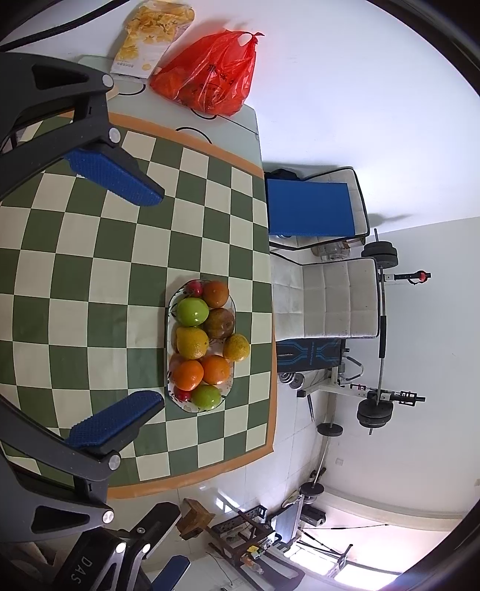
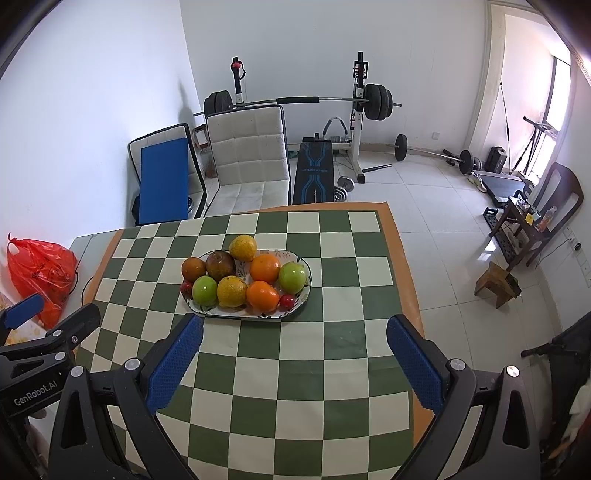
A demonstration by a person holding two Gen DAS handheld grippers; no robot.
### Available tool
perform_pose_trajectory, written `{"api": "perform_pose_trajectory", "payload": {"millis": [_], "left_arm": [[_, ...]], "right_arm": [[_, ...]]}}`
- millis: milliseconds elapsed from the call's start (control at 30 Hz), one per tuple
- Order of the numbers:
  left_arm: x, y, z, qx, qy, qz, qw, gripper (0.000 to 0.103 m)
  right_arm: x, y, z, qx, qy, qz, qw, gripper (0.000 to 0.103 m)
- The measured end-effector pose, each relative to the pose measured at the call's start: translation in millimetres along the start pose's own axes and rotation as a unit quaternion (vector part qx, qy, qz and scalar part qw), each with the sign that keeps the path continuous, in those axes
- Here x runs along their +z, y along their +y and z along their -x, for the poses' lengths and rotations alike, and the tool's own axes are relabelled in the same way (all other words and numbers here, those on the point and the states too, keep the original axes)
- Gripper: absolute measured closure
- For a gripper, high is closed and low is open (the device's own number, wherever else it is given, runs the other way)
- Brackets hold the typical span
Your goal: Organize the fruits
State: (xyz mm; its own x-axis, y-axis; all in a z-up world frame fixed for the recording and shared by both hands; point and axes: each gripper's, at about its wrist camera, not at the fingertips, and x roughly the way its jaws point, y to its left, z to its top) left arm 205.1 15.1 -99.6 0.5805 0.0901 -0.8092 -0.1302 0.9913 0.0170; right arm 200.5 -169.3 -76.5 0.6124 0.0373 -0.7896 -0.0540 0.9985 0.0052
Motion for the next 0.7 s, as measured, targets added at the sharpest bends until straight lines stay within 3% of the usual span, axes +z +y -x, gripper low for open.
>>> {"api": "perform_pose_trajectory", "payload": {"millis": [700], "left_arm": [[1.6, -1.7, 5.0, 0.000, -0.007, 0.003, 1.0000, 0.001]], "right_arm": [[0.2, -0.4, 11.1, -0.002, -0.006, 0.001, 1.000, 0.001]]}}
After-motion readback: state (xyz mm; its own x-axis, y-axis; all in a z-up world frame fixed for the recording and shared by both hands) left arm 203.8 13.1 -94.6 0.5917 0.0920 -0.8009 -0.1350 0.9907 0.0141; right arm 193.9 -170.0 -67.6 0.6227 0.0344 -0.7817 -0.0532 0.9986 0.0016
